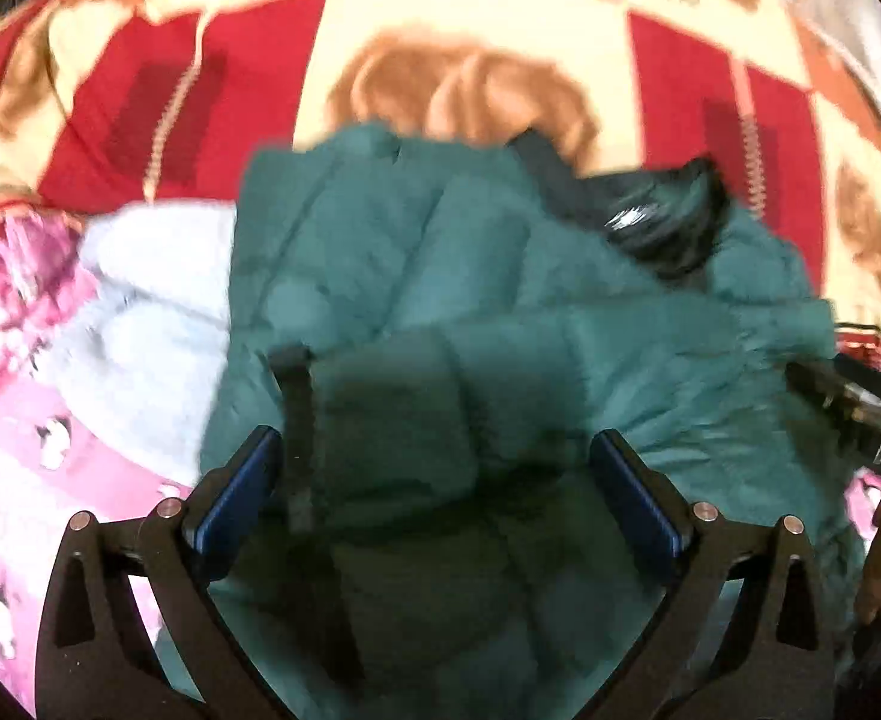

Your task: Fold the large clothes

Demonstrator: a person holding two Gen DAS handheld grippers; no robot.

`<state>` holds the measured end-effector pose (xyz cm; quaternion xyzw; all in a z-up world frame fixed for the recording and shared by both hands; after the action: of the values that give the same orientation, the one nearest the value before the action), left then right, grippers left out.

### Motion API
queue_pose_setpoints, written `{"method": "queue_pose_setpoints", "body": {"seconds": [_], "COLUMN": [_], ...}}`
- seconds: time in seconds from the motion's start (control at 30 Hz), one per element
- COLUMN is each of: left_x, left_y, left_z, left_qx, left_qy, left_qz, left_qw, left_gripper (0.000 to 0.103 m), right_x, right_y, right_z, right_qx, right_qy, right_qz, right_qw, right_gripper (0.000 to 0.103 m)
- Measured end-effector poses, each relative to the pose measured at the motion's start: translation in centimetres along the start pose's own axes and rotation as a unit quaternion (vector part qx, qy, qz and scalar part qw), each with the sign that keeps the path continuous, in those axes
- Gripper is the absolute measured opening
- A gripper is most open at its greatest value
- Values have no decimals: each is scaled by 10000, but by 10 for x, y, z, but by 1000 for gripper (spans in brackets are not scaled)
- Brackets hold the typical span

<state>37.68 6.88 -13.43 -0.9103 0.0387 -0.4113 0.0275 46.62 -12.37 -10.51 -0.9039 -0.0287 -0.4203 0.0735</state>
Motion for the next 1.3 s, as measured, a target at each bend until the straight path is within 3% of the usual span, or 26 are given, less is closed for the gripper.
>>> {"method": "queue_pose_setpoints", "body": {"seconds": [0.13,0.23,0.27,0.3,0.37,1.3], "left_x": [-1,-24,-30,-34,-32,-33], "left_y": [24,26,25,23,22,26], "left_z": [-17,15,27,32,33,41], "left_qx": [-66,-103,-156,-232,-252,-87], "left_qy": [99,-699,-963,-989,-962,-897], "left_qz": [431,472,427,341,301,354], "left_qw": [9990,9964,9943,9942,9946,9953], "left_gripper": [102,102,103,103,103,103], "right_x": [-24,-56,-66,-73,-76,-82], "right_y": [-6,-10,-7,-6,-7,-4], "right_z": [-24,-10,-2,7,14,18], "right_qx": [316,243,152,103,103,113], "right_qy": [-69,-429,-606,-791,-893,-782], "right_qz": [158,141,186,262,307,331], "right_qw": [9994,9987,9979,9965,9955,9963], "right_gripper": [84,86,93,96,102,103]}}
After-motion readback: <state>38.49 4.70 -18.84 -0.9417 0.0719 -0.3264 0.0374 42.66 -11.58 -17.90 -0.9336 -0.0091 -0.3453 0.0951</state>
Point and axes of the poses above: each gripper's, at about its wrist camera, not at the fingertips, and z roughly the way its jaws point, y to its right, x to its top, the point moved 3 cm from there along z, roughly the way its jaws point, and after that the axes turned 15 degrees about z, right-handed, at the moved point
